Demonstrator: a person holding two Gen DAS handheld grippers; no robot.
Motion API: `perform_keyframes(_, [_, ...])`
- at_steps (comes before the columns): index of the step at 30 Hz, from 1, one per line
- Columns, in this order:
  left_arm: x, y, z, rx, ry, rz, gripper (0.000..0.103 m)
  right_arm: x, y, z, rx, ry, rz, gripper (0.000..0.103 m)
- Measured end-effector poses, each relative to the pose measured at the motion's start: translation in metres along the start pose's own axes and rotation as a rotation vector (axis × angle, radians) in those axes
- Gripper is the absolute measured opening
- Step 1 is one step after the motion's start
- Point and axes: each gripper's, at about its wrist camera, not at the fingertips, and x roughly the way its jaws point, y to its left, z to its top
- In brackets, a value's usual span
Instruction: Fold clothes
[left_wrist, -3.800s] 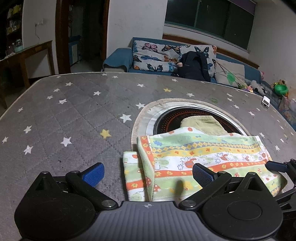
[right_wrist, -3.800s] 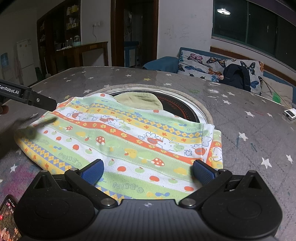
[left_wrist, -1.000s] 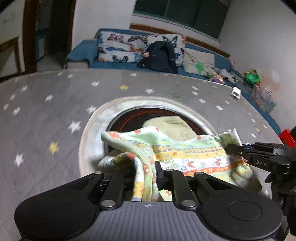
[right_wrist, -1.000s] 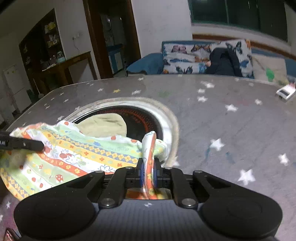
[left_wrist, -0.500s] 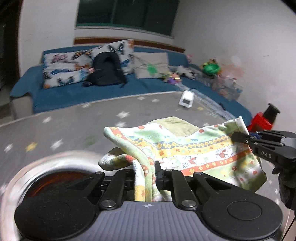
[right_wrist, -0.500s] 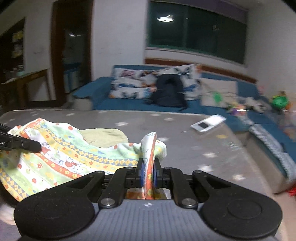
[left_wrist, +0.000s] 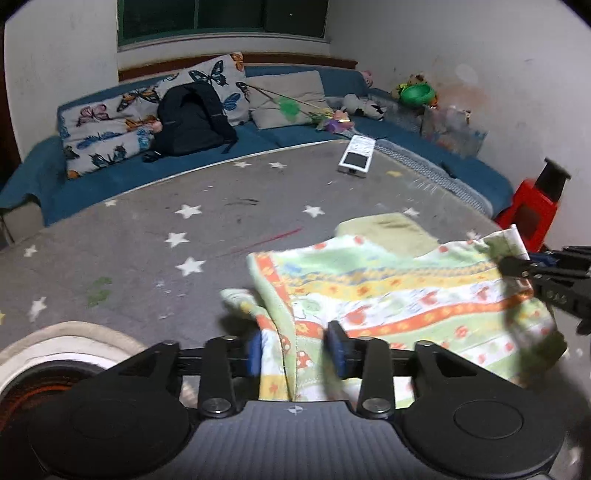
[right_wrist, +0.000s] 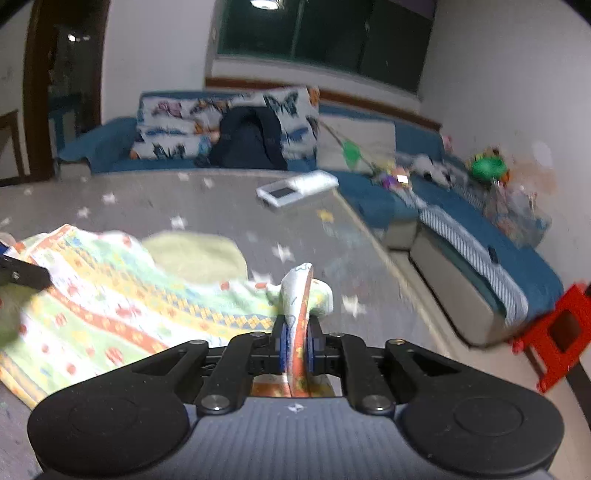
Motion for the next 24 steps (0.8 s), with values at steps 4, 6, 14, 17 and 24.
perform_keyframes(4, [-0.022,0.014,-0.007,-0.001,-0.017,0.047,0.056,-0.006,-0.006,-0.006,0.005,-0.011,-0.023,0.026])
perform_keyframes(6, [-0.038,0.024,-0.014,-0.014,-0.030,0.074,0.060,-0.017,-0.004,-0.006,-0.014,-0.039,-0.019,0.027])
perform_keyframes(14, [-0.109,0.073,-0.067,-0.086,-0.062,0.205,0.085,-0.072,0.055,-0.013,-0.117,-0.123,0.234,0.065])
perform_keyframes(17, [-0.137,0.093,-0.094,-0.122,-0.085,0.267,0.090,-0.083,0.094,-0.022,-0.170,-0.125,0.358,0.071])
perform_keyframes(24, [-0.188,0.137,-0.160,-0.201,-0.118,0.407,0.098,-0.086,0.190,-0.039,-0.272,-0.097,0.588,0.074])
